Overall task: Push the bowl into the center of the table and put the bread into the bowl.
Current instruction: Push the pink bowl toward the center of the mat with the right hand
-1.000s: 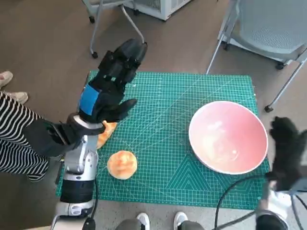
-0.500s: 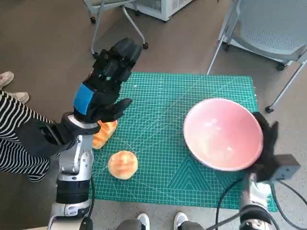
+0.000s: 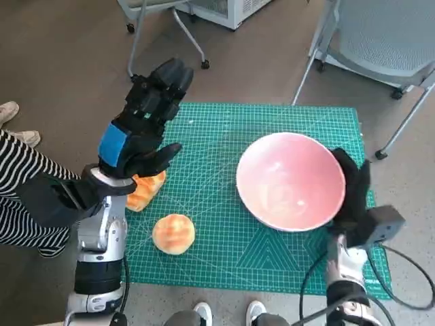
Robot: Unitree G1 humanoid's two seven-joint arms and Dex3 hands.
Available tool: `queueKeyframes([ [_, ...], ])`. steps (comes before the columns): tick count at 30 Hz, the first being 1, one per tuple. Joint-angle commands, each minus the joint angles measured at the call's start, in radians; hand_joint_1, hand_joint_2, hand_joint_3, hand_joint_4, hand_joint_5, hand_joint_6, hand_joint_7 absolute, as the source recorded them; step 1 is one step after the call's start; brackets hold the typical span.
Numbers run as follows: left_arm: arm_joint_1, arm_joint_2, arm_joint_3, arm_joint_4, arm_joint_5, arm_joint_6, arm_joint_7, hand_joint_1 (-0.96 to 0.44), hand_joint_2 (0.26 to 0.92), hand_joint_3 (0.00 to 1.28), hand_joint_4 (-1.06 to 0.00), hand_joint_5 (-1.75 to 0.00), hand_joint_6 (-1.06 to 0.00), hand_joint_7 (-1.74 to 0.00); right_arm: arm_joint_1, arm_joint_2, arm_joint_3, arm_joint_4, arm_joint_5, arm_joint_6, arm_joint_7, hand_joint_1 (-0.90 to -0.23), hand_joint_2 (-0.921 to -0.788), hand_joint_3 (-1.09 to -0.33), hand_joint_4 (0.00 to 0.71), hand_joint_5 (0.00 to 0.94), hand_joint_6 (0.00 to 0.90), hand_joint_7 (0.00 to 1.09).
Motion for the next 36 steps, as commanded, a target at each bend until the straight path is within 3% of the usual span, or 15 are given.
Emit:
queueKeyframes([
  [1,0.014,0.012,0.01,-0.02,0.001,-0.001,0.011,-0.58,0.921,0.29,-0.05,-0.05,0.0,-0.49,-0.02,0.026,0.002,0.021,0.018,0.034,0.011,-0.582,-0.921,-0.887,0.133,0.003,0.073,0.48],
  [17,0.025,0.012,0.004,-0.03,0.024,-0.014,0.031,-0.57,0.921,0.29,-0.05,-0.04,0.0,-0.49,-0.106,0.084,0.008,0.034,0.038,0.079,0.016,-0.595,-0.921,-0.883,0.122,0.0,0.059,0.48],
  [28,0.031,0.012,0.004,-0.03,0.03,-0.022,0.032,-0.56,0.921,0.29,-0.06,-0.04,0.0,-0.48,-0.123,0.052,-0.003,0.028,0.051,0.102,0.047,-0.58,-0.921,-0.877,0.121,0.001,0.047,0.47],
  [36,0.023,0.003,-0.002,-0.008,0.03,-0.028,0.033,-0.57,0.921,0.29,-0.06,-0.03,0.0,-0.47,-0.113,-0.008,-0.019,-0.028,0.055,0.085,0.053,-0.583,-0.921,-0.871,0.13,0.005,0.052,0.49],
])
